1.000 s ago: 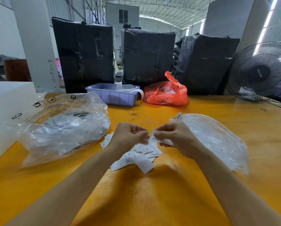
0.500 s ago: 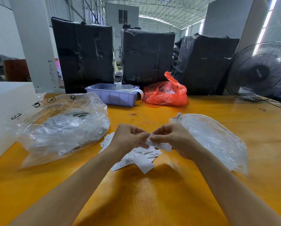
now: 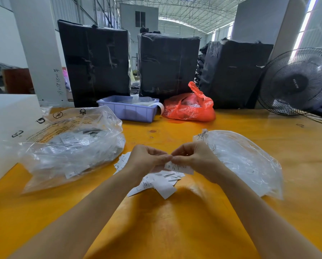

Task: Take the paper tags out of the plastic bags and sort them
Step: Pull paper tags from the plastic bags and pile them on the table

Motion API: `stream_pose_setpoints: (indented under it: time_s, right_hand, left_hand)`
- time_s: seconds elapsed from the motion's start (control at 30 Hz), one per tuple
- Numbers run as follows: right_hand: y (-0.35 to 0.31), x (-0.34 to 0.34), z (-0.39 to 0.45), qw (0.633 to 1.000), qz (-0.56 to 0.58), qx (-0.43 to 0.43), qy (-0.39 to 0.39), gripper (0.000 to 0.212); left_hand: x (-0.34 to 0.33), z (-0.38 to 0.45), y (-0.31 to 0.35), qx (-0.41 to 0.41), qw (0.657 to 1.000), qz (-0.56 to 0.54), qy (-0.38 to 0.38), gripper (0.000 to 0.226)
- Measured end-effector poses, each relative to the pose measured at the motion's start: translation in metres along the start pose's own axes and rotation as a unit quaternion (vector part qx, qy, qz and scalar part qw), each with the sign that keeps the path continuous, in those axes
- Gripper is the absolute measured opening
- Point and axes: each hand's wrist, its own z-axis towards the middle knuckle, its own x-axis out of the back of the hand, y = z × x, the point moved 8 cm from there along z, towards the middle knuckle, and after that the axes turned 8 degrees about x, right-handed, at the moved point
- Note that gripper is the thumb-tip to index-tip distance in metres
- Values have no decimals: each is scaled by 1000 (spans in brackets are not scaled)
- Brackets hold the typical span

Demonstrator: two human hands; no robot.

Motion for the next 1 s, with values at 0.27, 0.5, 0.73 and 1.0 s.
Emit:
stream_pose_setpoints:
  time_s: [0.27, 0.5, 0.73, 1.0]
  right_hand:
    - [3, 23, 1, 996, 39, -9, 81, 12]
    - [2, 26, 1, 996, 32, -5, 87, 11]
    - [2, 25, 1, 997, 25, -2, 70, 12]
    - [1, 26, 1, 996, 42, 4, 75, 10]
  left_hand:
    - [0, 3, -7, 40, 998, -55, -17, 18]
    - [0, 4, -6, 43, 997, -64, -23, 19]
    - [2, 5, -6, 45, 996, -72, -14, 23]
    - [1, 4, -6, 46, 996, -73, -21, 22]
